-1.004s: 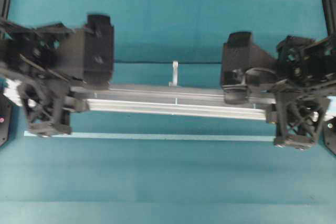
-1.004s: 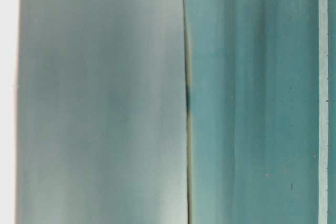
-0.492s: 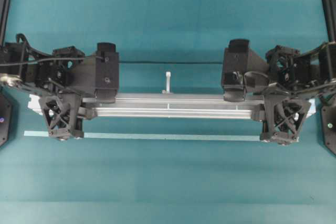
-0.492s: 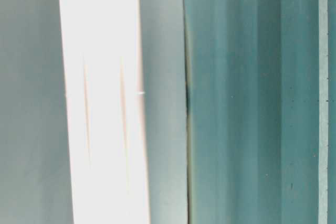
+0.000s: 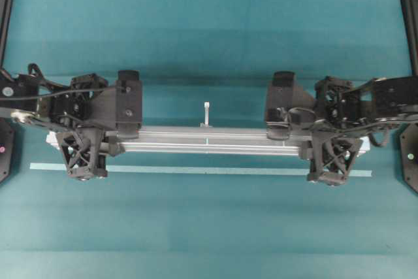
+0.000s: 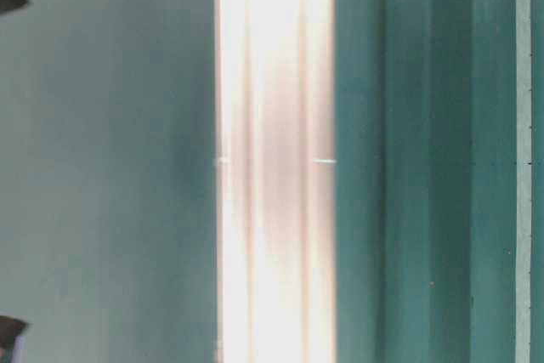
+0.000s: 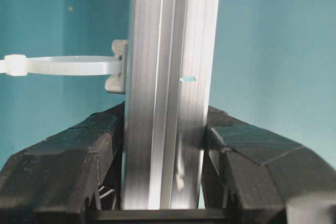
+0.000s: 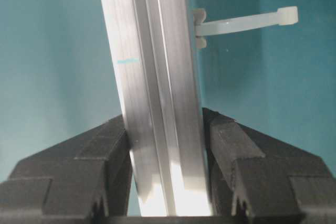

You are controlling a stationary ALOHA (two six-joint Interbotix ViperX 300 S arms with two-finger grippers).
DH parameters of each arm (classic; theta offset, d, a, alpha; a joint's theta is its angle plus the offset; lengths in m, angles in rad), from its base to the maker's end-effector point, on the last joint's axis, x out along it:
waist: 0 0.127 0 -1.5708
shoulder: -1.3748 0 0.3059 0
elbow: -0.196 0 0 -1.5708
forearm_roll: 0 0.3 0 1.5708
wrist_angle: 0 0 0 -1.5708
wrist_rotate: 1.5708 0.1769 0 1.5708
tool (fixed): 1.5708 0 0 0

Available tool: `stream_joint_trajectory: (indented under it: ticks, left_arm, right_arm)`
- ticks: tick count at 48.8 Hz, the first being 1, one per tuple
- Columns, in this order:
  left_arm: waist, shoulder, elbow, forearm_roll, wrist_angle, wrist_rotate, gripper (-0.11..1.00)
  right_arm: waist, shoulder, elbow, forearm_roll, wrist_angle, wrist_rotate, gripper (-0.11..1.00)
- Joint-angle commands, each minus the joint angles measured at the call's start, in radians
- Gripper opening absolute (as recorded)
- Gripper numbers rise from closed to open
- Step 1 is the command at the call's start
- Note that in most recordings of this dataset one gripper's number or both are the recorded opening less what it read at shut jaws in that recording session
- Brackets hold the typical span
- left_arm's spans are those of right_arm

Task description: Lift the large metal rail with both hands.

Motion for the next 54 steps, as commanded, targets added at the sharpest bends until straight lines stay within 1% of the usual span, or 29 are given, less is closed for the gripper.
stream_joint_trajectory:
  ticks: [1,9,29,38,45,54]
  left_arm:
    - [0.002,-0.002,0.008,0.002,-0.023,-0.005,0.36]
    - [0.000,0.020,0.048,0.002,-0.091,-0.012,0.36]
    - [0.000,0.052,0.120,0.002,-0.204,-0.015,0.36]
    - [0.000,0.072,0.147,0.002,-0.268,-0.023,0.36]
    - [-0.008,0.086,0.173,0.002,-0.324,-0.052,0.36]
    - [-0.025,0.110,0.186,0.002,-0.374,-0.063,0.36]
  right_arm:
    - [-0.009,0.008,0.006,0.002,-0.003,-0.002,0.39]
    - [-0.017,0.023,0.034,0.002,-0.034,-0.005,0.39]
    - [-0.023,0.038,0.110,0.002,-0.114,0.005,0.39]
    - [-0.021,0.072,0.129,0.003,-0.175,0.006,0.39]
    - [-0.014,0.107,0.132,0.006,-0.232,0.006,0.39]
    - [-0.006,0.140,0.132,0.008,-0.262,0.006,0.39]
